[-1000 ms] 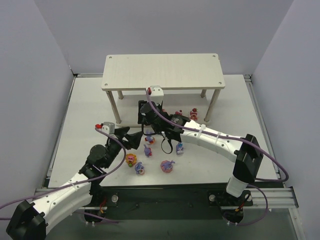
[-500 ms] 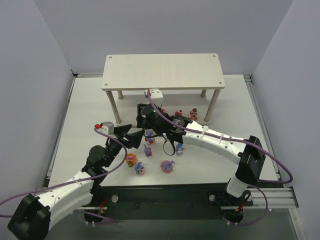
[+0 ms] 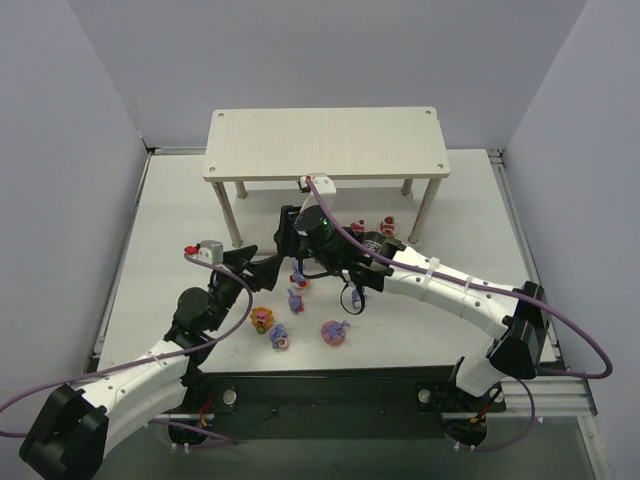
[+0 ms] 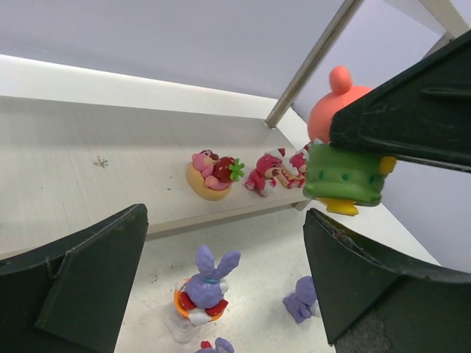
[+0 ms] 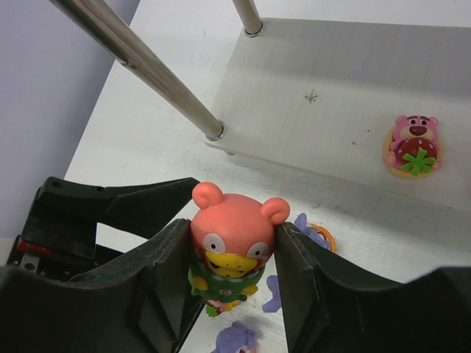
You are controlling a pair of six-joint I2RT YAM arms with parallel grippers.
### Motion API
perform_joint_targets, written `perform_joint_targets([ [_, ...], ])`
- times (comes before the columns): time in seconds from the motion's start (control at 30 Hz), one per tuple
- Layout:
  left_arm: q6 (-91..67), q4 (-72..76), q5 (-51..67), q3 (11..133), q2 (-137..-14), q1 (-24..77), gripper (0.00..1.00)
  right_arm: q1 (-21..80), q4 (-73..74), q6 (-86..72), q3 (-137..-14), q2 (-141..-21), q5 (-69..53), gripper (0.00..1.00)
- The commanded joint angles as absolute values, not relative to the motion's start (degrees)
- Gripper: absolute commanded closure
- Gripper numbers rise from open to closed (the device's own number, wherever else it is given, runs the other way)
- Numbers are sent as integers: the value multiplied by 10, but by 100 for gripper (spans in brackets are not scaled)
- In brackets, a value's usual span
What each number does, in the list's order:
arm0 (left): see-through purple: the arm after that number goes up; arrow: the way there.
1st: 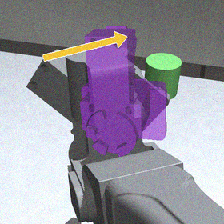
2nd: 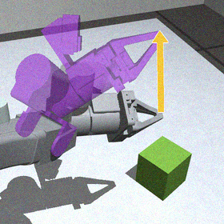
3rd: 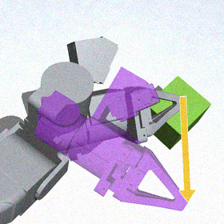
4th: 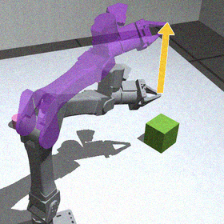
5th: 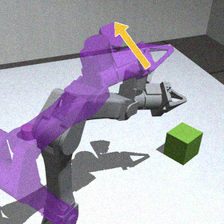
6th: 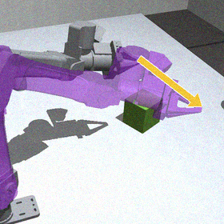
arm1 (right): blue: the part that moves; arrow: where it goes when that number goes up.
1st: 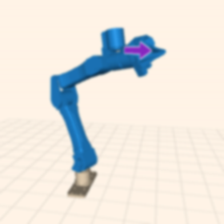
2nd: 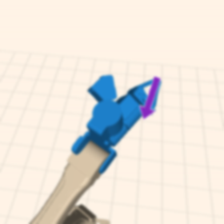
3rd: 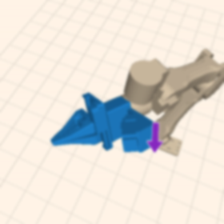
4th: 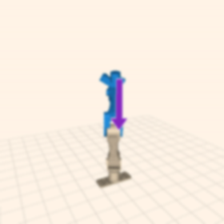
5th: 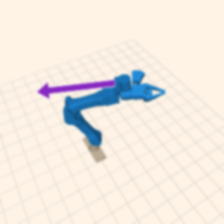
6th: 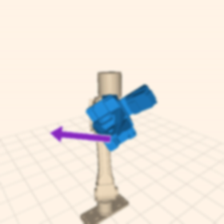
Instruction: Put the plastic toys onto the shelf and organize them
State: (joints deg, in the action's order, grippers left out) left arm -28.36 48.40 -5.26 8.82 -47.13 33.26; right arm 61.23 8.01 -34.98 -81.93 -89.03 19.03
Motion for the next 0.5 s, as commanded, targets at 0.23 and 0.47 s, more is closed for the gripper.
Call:
perform_joint_targets([
  [0.23,-288,544,21,71,-412,327,3,617,80,-351,-828,-880,208,100],
  [0.47,-291,564,15,77,-433,327,3,617,82,-352,-824,-878,202,99],
])
